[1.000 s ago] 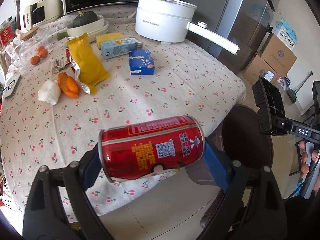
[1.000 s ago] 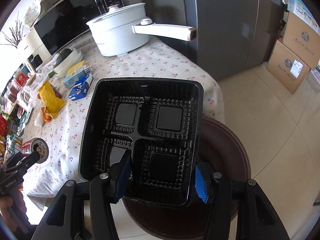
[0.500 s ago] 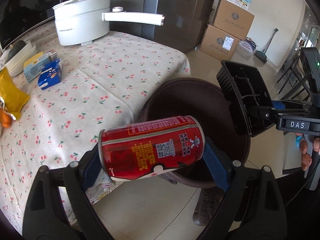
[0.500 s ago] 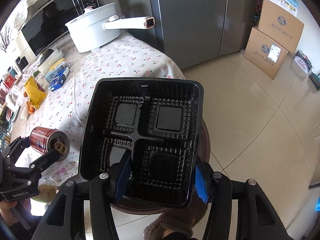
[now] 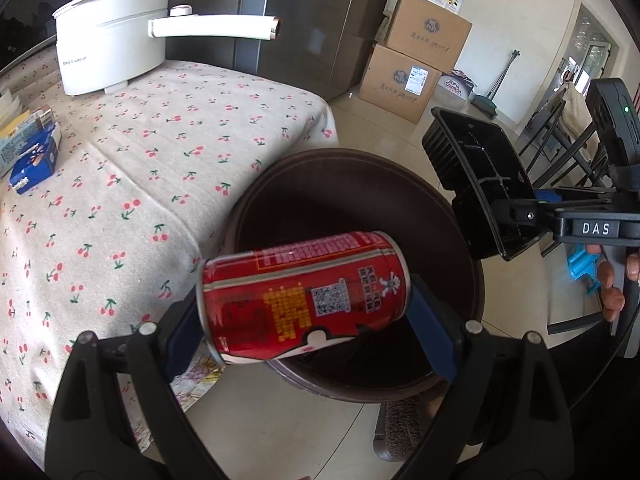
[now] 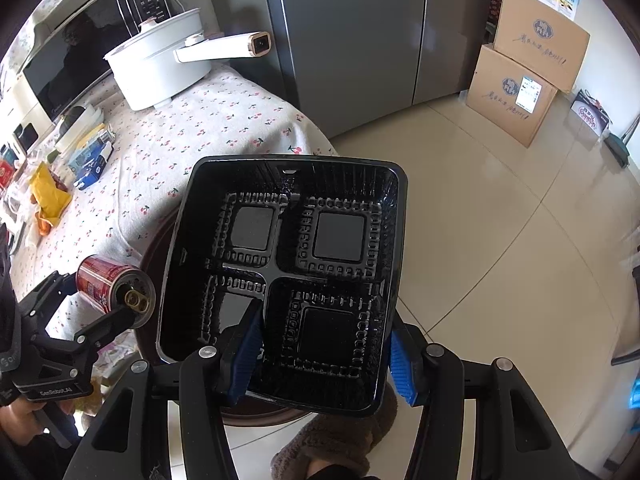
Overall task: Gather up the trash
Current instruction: 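Carry the red can and black tray over the brown bin and open both grippers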
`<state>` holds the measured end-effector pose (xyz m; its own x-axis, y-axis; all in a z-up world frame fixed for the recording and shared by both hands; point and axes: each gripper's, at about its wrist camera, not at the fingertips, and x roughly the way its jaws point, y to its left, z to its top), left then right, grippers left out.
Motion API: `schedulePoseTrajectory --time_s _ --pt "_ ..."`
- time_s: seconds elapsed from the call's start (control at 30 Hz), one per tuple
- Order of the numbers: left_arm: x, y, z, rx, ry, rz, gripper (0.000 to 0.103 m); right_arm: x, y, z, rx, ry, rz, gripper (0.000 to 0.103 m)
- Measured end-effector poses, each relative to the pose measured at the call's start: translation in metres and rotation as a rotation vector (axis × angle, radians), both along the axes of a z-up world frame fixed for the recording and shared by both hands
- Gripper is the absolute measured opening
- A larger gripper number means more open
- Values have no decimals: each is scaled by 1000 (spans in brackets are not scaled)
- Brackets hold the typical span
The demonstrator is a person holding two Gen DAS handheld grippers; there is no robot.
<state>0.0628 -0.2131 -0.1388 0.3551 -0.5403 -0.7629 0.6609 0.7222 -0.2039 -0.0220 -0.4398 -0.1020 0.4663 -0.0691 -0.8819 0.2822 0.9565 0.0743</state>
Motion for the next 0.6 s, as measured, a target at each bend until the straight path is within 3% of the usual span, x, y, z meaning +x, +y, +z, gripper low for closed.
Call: schedulePoseTrajectory --time_s 0.27,0.6 --pt "6 19 12 45 -56 90 99 1 4 -2 -19 11 -7 57" --pt "16 63 10 133 -75 230 100 7 14 -4 -26 18 14 58"
